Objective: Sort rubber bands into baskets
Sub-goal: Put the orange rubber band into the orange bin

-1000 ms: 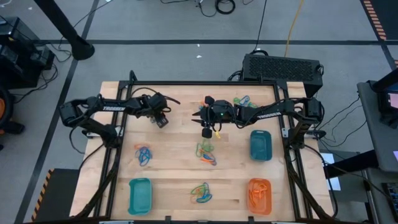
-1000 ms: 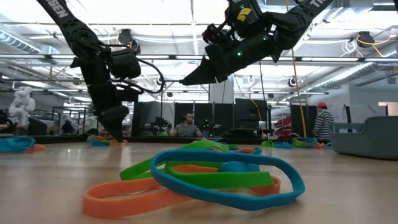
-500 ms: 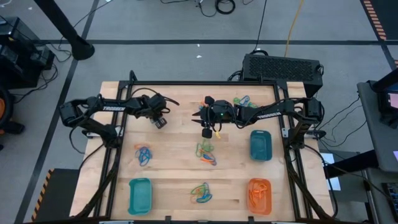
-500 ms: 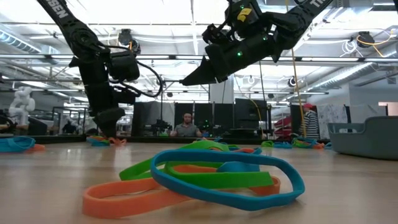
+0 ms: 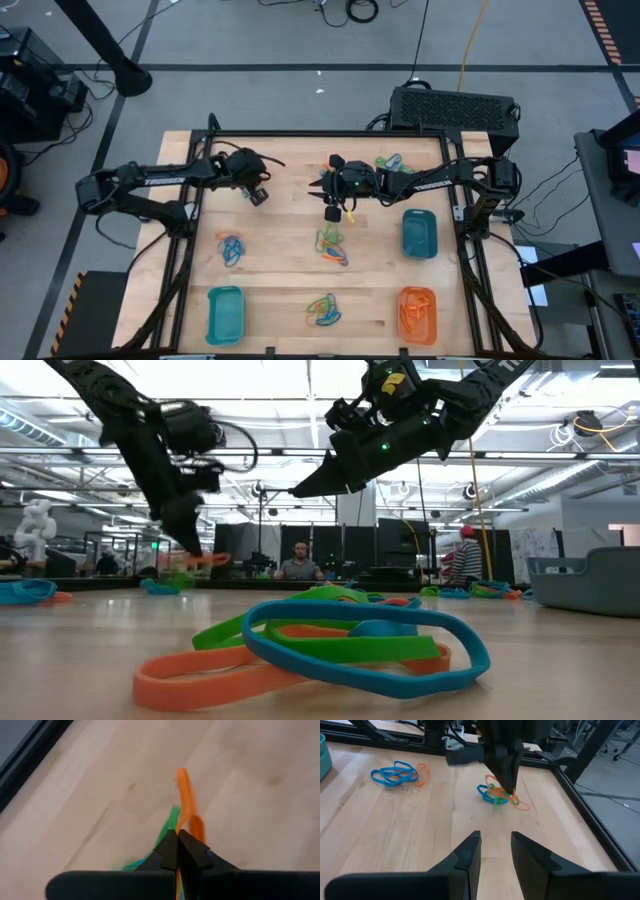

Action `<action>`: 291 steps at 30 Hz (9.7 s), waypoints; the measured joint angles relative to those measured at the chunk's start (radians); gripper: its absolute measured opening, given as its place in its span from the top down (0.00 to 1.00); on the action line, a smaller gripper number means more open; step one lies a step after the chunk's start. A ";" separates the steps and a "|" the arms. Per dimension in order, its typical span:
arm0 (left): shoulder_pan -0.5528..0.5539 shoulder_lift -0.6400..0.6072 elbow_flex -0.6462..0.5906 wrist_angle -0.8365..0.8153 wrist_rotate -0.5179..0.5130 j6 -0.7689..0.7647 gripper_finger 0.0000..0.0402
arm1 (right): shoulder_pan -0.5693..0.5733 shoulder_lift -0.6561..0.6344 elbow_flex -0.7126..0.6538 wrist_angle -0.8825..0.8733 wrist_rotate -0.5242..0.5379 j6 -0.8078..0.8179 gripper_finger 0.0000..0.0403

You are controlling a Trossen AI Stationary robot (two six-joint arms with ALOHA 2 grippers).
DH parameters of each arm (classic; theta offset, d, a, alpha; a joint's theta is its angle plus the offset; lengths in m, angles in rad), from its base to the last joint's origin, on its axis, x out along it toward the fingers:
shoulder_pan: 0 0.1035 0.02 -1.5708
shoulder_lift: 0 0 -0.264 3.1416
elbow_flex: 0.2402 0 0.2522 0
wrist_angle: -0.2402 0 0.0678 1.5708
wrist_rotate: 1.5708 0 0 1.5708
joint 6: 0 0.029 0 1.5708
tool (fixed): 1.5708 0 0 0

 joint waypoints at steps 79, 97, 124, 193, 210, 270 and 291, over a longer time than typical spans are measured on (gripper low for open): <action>-0.079 -0.159 -0.001 0.026 0.312 0.085 0.81 | 0.019 0.322 0.276 0.031 -0.042 0.204 0.99; -0.084 -0.159 -0.051 0.022 0.173 0.033 0.57 | -0.033 0.219 0.275 -0.231 -0.046 0.206 1.00; -0.287 0.228 -0.051 0.290 0.071 -0.053 0.57 | 0.242 -0.335 0.275 -1.093 0.321 0.444 1.00; -0.346 0.223 -0.050 0.834 0.475 0.212 0.57 | 1.076 -0.020 0.275 -1.396 -0.080 2.047 0.97; -0.348 0.223 -0.050 0.833 0.500 0.208 0.57 | 1.053 -0.035 0.276 -1.418 -0.131 1.867 0.77; -0.580 0.696 0.163 0.882 0.321 0.198 0.57 | 0.671 0.160 0.393 -1.002 0.534 0.715 0.78; -0.576 0.733 0.191 0.851 0.294 0.180 0.73 | 0.670 0.159 0.393 -1.010 0.531 0.723 0.78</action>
